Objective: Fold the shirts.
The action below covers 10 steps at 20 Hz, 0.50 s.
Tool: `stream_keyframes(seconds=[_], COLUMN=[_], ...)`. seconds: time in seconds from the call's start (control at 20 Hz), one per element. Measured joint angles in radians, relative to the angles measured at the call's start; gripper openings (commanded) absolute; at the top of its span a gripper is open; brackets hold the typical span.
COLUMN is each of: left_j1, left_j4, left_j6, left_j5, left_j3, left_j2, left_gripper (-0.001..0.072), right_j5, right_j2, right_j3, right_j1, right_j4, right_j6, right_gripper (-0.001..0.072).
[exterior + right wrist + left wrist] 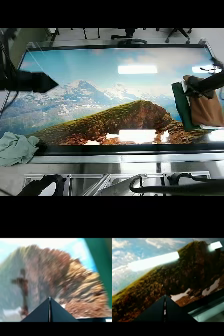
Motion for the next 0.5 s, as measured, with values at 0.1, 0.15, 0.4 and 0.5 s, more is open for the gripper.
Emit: stream_keyframes(seconds=[0.1, 0.15, 0.4, 0.5], left_j1=[-0.001, -0.004, -0.037, -0.047], left_j4=[0.0, 0.0, -0.001, -0.002], left_j6=[0.004, 0.007, 0.011, 0.01], left_j5=[0.045, 0.069, 0.157, 0.177], left_j3=[-0.212, -0.311, -0.684, -0.76], left_j2=[0.106, 0.156, 0.356, 0.407], left_gripper=[0.002, 0.0021, 0.0021, 0.002], right_j5=[-0.068, -0.105, -0.267, -0.301], right_j2=[0.06, 0.094, 0.208, 0.224], right_j3=[-0.152, -0.233, -0.51, -0.551], right_j1=[0.132, 0.192, 0.391, 0.424], right_j4=[-0.008, -0.012, -0.022, -0.024], right_j6=[-0.029, -0.043, -0.092, -0.098], right_gripper=[0.0024, 0.0024, 0.0024, 0.0024])
